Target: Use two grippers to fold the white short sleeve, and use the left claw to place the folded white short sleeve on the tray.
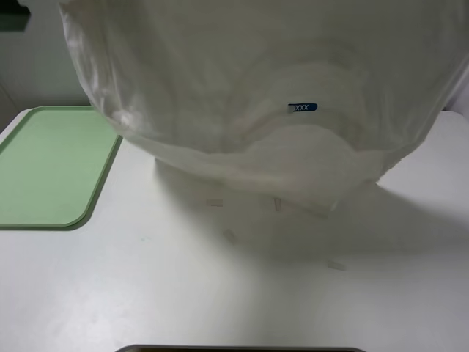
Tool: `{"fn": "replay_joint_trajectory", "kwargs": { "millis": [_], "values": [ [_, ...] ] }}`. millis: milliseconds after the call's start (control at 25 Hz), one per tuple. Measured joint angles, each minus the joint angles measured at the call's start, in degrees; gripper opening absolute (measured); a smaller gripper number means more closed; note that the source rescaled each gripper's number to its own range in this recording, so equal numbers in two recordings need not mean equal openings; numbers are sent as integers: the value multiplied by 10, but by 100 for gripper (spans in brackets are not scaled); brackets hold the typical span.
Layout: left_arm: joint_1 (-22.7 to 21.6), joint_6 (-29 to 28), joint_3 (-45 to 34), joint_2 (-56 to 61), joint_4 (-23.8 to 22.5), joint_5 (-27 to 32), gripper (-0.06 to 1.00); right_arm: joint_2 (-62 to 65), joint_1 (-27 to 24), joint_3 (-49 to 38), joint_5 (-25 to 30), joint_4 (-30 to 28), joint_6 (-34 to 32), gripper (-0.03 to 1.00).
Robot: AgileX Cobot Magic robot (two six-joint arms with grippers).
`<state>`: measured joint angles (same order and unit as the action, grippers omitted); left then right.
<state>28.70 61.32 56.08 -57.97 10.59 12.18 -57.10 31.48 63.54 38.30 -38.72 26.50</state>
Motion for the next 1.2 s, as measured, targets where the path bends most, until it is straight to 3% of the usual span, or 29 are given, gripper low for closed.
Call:
{"fn": "replay_joint_trajectory", "kwargs": {
  "millis": [240,320,440,640,800,1000,1200],
  "values": [
    [16,0,52,18,-3,24,0,37,0,58,4,118,97,0],
    [16,0,60,18,-3,26,0,28,0,84,4,122,116,0],
    [6,0,72,8,-3,18,0,-8,0,114,4,92,127,0],
    [-85,-1,75,-123,-2,22,0,-91,-2,137,1,51,113,0],
    [-119,-2,75,-214,-3,15,0,-245,-2,138,-5,32,87,0],
    [-134,-1,75,-300,-4,-6,0,-381,-8,138,-17,-62,34,0],
    [-134,24,75,-360,-4,-27,0,-423,-29,138,-47,-120,-14,0]
  ]
}}
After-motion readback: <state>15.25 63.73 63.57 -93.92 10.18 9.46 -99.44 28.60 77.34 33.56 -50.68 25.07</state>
